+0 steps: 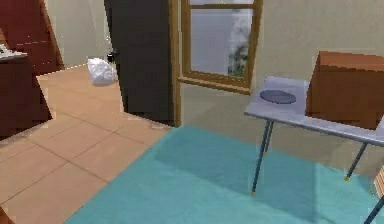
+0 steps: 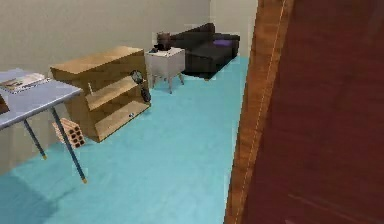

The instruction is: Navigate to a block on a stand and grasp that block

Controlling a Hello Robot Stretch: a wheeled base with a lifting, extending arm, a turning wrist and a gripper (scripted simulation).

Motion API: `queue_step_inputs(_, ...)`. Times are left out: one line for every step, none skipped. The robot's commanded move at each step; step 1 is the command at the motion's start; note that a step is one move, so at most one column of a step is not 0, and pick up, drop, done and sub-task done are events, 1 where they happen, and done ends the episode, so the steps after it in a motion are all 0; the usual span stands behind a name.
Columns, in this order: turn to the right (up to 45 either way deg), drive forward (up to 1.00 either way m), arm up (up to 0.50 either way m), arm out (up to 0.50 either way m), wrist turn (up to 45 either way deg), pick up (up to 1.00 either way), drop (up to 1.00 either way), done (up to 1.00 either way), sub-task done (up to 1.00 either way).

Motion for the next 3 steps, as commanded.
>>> queue_step_inputs(45.0,0.0,0.0,0.0,0.0,0.0,0.0,0.0,0.0)
queue_step_inputs(0.0,0.25,0.0,0.0,0.0,0.0,0.0,0.0,0.0)
queue_step_inputs(30.0,0.0,0.0,0.0,0.0,0.0,0.0,0.0,0.0)
